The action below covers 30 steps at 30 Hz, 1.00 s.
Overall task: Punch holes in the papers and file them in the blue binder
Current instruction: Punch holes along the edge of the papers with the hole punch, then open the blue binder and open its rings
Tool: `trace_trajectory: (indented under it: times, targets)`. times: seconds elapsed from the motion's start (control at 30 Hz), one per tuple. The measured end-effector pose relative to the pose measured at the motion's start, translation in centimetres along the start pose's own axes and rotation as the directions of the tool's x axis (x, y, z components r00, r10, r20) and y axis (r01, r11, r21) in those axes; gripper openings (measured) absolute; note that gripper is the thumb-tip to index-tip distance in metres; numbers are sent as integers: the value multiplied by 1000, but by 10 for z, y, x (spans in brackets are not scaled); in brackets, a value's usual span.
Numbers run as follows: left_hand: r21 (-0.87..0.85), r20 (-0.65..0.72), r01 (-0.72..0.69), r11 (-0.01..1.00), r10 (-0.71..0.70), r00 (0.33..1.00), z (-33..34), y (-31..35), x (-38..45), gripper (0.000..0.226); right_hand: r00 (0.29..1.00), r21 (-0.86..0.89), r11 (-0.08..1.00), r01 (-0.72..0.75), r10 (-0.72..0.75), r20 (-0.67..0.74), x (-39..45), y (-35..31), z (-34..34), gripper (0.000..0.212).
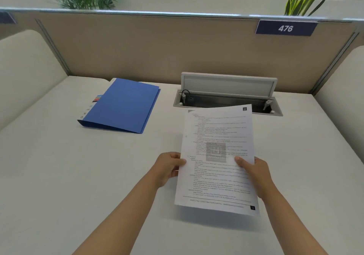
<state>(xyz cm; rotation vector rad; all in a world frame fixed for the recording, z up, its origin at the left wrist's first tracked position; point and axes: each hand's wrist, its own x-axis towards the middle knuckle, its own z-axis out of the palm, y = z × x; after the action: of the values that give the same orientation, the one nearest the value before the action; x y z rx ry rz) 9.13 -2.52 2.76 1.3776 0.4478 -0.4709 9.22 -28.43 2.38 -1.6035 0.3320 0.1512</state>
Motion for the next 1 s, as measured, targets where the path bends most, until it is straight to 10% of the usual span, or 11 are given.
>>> trace_trajectory:
  times: [0.23,0.8,1.0]
  targets:
    - [42,-182,55,998,-46,982,-54,-6,-21,6,998,-55,998,-14,17,61,-15,2,57,5]
    - [-50,24,158,986,-157,987,-190,29,3,18,991,26,997,-67,69,-112,-36,11,181,21]
    - [94,-97,107,990,-98,990,-214,51,24,12,980,51,996,-69,77,-185,-38,7,201,24]
